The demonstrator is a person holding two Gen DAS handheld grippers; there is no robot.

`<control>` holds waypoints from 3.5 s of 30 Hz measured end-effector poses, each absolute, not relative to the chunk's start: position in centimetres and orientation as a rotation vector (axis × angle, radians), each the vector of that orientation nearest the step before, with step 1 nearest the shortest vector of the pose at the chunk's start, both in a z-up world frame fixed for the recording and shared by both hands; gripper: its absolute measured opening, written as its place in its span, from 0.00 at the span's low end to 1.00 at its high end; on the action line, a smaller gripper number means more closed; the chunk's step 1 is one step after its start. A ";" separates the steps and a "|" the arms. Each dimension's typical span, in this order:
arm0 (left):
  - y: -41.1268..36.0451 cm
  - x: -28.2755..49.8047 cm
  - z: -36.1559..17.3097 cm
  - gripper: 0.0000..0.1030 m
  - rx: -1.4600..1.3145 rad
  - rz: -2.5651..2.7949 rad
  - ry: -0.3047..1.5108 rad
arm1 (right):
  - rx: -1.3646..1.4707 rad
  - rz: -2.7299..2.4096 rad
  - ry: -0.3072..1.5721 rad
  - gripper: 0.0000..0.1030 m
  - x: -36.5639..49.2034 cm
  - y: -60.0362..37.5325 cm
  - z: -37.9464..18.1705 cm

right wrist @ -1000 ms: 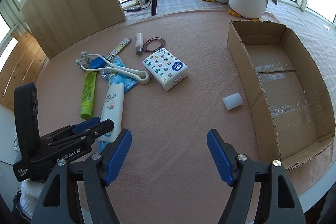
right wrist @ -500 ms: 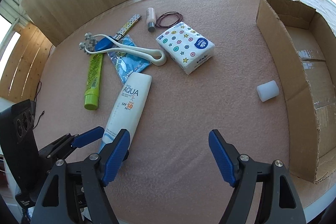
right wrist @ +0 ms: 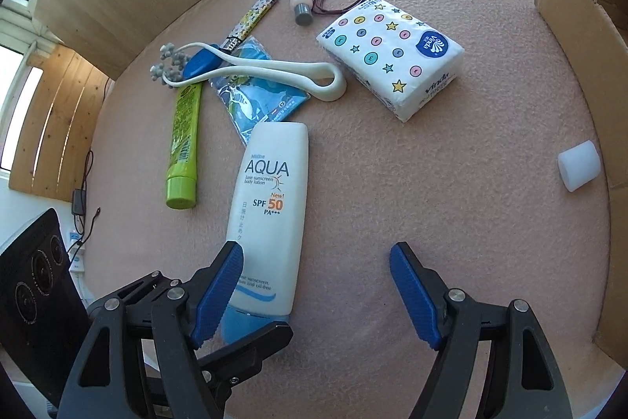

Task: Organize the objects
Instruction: 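Close the left tool on the AQUA tube and lift it, then carry the AQUA tube into the cardboard box and open the left tool, then move the left tool to the white massage roller's grey ball end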

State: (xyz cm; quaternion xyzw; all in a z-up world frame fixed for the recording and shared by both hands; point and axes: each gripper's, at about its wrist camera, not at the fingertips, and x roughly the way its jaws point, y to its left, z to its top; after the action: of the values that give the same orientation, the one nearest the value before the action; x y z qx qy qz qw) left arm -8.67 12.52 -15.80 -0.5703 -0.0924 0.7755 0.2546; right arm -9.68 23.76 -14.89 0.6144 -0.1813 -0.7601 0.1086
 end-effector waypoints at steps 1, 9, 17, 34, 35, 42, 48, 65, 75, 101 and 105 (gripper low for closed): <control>12.5 -8.7 -15.9 0.50 -1.552 2.103 -0.258 | 1.804 -2.231 -0.523 0.72 -9.8 23.6 -14.9; 13.2 -8.8 -16.0 0.47 -1.555 2.094 -0.277 | 1.775 -2.130 -0.533 0.41 -10.0 22.7 -14.9; 14.1 -8.5 -15.1 0.46 -1.538 2.117 -0.289 | 1.747 -2.161 -0.501 0.41 -9.3 23.7 -13.8; 28.4 -9.6 -6.7 0.46 -1.271 2.040 -0.194 | 1.553 -2.500 -0.622 0.41 -5.2 37.8 -4.5; 29.6 -9.9 -6.6 0.46 -1.258 2.030 -0.180 | 1.548 -2.522 -0.631 0.41 -5.0 38.8 -4.1; 37.1 -10.3 -6.0 0.46 -1.211 1.964 -0.119 | 1.548 -2.620 -0.697 0.41 -3.8 44.9 -3.3; 38.9 -9.9 -5.6 0.46 -1.198 1.985 -0.052 | 1.548 -2.691 -0.735 0.62 -2.9 47.3 -3.6; 26.6 -12.8 -7.2 0.47 -1.303 2.202 -0.152 | 1.414 -2.637 -0.692 0.62 -3.6 42.1 -4.3; 13.7 -15.8 -8.4 0.47 -1.385 2.435 -0.222 | 1.432 -2.561 -0.595 0.62 -4.9 35.6 -4.5; -1.6 -29.7 -14.5 0.77 -1.620 2.652 -0.437 | 1.590 -2.528 -0.649 0.61 -4.1 30.2 -6.5; -1.0 -30.5 -15.9 0.77 -1.675 2.643 -0.363 | 1.596 -2.540 -0.666 0.61 -3.8 30.6 -6.6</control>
State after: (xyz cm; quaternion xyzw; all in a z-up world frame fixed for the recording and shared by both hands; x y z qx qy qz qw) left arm -30.45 -1.01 -15.88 -0.5318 -0.1153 0.8390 -0.0041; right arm -3.81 30.61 -6.57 0.5190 -0.2165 -0.8262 0.0345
